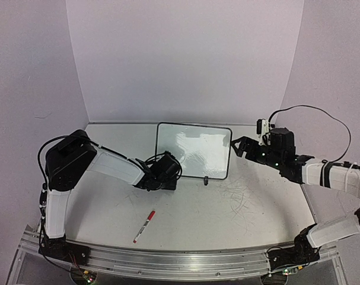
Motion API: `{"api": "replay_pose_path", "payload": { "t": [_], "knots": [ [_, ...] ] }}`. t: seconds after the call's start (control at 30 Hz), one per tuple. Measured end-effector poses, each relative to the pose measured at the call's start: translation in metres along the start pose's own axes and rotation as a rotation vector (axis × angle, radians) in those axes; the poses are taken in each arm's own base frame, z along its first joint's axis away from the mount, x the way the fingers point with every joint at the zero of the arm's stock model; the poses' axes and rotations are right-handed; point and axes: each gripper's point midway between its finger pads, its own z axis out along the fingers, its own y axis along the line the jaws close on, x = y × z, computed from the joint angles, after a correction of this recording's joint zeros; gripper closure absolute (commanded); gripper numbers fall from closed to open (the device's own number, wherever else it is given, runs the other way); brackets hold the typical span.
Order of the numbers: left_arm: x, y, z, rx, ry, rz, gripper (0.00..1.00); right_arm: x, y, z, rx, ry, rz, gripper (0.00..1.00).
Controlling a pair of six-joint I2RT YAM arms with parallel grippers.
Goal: Write a sentence on the whiteboard
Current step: Move the whiteboard stand to the center of the board.
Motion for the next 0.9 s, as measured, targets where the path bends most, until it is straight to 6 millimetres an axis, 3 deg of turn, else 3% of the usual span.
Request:
{"api": "replay_pose_path", "payload": {
  "t": [0.2, 0.4, 0.47, 0.6, 0.7, 0.9],
  "knots": [
    [0.021, -0.022, -0.016, -0.018, 0.025, -0.056, 0.96, -0.005, 0.006, -0.003, -0.021, -0.005, -0.01, 0.05],
    [0.042, -0.04, -0.03, -0.021, 0.041, -0.077, 0.71, -0.013, 0.016, -0.004, -0.043, 0.005, -0.04, 0.05],
    [0.045, -0.045, -0.032, -0.011, 0.044, -0.1, 0.56, -0.014, 0.02, -0.004, -0.052, 0.005, -0.048, 0.05],
    [0.051, -0.057, -0.04, 0.02, 0.048, -0.111, 0.34, -0.001, 0.027, -0.004, -0.055, 0.043, -0.072, 0.05],
    [0.059, -0.062, -0.05, 0.039, 0.057, -0.094, 0.29, 0.012, 0.034, -0.007, -0.052, 0.072, -0.102, 0.06],
    [0.075, -0.034, -0.088, 0.044, 0.087, -0.019, 0.11, 0.043, 0.058, -0.021, -0.081, 0.129, -0.153, 0.12]
  ]
}}
